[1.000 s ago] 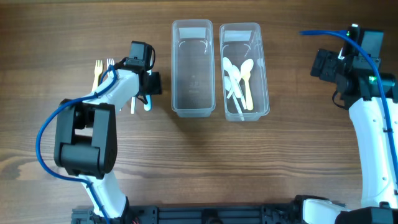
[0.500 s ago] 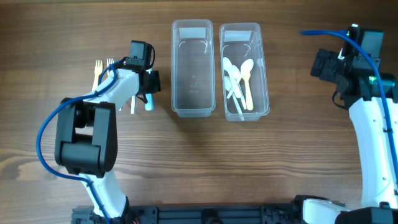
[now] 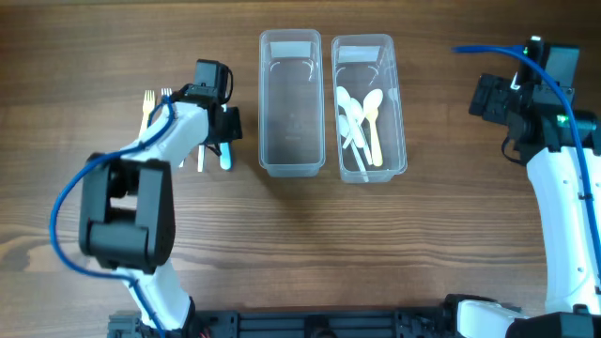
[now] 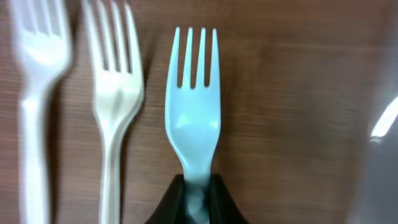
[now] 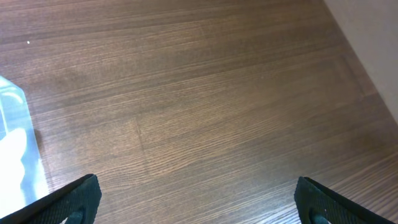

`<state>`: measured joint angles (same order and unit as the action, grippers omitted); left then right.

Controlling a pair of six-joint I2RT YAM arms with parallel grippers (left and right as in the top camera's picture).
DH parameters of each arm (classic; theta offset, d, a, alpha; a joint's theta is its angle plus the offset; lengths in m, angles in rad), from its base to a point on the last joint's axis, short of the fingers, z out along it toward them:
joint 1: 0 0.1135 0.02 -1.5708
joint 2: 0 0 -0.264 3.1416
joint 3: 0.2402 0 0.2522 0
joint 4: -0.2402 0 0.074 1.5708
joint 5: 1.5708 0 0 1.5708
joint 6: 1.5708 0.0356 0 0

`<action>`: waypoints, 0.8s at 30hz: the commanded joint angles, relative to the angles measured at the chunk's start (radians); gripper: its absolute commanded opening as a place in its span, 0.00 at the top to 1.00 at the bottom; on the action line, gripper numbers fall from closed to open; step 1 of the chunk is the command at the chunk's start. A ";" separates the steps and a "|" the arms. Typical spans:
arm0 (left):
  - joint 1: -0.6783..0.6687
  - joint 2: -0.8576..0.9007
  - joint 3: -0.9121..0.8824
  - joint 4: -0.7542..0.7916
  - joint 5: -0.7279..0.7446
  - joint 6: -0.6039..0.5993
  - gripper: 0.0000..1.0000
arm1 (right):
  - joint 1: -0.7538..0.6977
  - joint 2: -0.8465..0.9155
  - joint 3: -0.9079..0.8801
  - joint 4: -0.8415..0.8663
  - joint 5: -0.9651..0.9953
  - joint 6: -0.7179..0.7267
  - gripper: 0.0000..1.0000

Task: Pack container
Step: 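Carry the light-blue fork into the left container and release it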

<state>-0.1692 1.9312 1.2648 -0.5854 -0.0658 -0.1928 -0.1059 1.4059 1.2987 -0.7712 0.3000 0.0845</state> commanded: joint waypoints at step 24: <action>-0.285 -0.212 0.136 -0.009 0.026 -0.111 0.96 | 0.002 -0.002 0.010 0.000 0.013 -0.005 0.00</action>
<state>-0.4316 1.6566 1.3941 -0.6018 -0.0364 -0.2684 -0.1059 1.4059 1.2987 -0.7712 0.3000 0.0845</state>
